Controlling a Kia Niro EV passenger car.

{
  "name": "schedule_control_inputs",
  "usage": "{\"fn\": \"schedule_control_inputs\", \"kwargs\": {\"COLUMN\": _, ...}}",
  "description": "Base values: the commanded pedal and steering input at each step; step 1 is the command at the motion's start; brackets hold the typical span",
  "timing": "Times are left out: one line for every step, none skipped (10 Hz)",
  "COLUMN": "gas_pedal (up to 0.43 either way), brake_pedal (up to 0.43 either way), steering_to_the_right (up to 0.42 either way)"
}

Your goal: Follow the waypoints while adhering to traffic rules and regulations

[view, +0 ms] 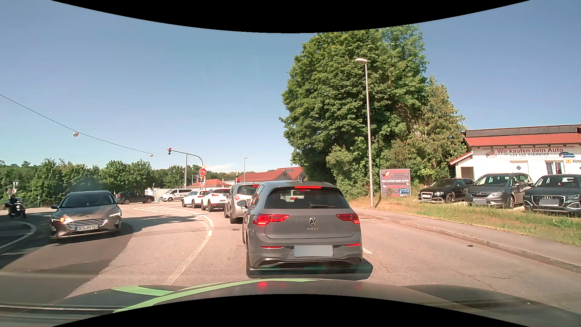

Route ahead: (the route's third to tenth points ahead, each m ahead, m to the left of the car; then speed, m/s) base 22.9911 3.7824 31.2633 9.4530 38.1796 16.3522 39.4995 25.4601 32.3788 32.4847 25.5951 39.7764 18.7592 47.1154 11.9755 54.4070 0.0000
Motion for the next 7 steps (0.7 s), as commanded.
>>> {"fn": "schedule_control_inputs", "kwargs": {"gas_pedal": 0.0, "brake_pedal": 0.348, "steering_to_the_right": -0.032}}
{"fn": "schedule_control_inputs", "kwargs": {"gas_pedal": 0.0, "brake_pedal": 0.348, "steering_to_the_right": -0.032}}
{"fn": "schedule_control_inputs", "kwargs": {"gas_pedal": 0.0, "brake_pedal": 0.348, "steering_to_the_right": -0.032}}
{"fn": "schedule_control_inputs", "kwargs": {"gas_pedal": 0.0, "brake_pedal": 0.348, "steering_to_the_right": -0.032}}
{"fn": "schedule_control_inputs", "kwargs": {"gas_pedal": 0.0, "brake_pedal": 0.348, "steering_to_the_right": -0.032}}
{"fn": "schedule_control_inputs", "kwargs": {"gas_pedal": 0.0, "brake_pedal": 0.348, "steering_to_the_right": -0.032}}
{"fn": "schedule_control_inputs", "kwargs": {"gas_pedal": 0.0, "brake_pedal": 0.348, "steering_to_the_right": -0.032}}
